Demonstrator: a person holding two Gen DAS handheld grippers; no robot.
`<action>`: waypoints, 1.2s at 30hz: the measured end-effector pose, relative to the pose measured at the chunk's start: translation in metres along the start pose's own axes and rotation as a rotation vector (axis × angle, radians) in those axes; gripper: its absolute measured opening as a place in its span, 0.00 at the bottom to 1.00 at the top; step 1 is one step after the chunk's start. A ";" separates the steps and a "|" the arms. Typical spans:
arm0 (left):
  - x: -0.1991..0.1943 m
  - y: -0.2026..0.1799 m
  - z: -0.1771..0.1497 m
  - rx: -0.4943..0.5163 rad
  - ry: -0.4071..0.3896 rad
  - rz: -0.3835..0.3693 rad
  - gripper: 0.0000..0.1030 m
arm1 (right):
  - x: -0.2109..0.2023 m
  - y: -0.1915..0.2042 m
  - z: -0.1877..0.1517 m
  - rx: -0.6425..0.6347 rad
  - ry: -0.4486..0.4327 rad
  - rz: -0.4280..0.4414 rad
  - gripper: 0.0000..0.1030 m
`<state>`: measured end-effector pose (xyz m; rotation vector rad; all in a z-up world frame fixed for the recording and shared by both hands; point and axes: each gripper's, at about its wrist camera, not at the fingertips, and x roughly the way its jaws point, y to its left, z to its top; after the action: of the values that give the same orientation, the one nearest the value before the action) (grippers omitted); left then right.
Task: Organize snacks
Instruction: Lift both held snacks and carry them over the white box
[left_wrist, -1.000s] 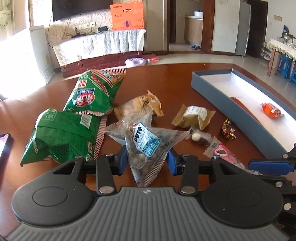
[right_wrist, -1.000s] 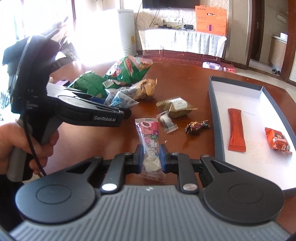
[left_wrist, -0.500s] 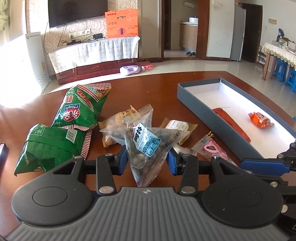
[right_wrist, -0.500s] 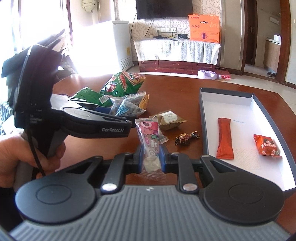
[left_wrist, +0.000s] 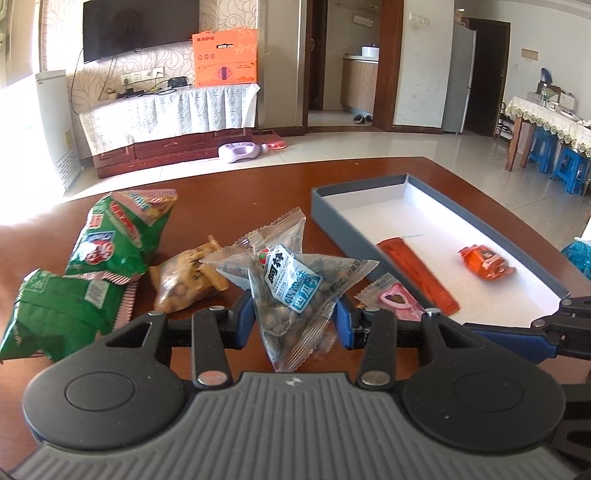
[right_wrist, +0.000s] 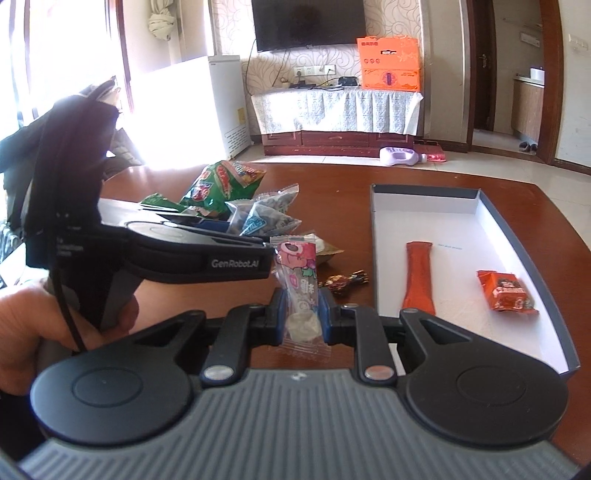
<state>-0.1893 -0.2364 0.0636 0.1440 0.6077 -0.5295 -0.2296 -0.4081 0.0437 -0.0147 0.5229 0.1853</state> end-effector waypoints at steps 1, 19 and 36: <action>0.001 -0.003 0.001 0.001 -0.002 -0.004 0.49 | -0.001 -0.002 0.000 0.002 -0.004 -0.004 0.21; 0.015 -0.046 0.015 0.006 -0.028 -0.072 0.49 | -0.017 -0.033 -0.004 0.058 -0.040 -0.085 0.21; 0.038 -0.078 0.030 0.013 -0.056 -0.144 0.49 | -0.021 -0.067 -0.006 0.112 -0.051 -0.163 0.21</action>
<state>-0.1886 -0.3281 0.0679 0.0975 0.5626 -0.6743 -0.2385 -0.4785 0.0470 0.0565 0.4782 -0.0027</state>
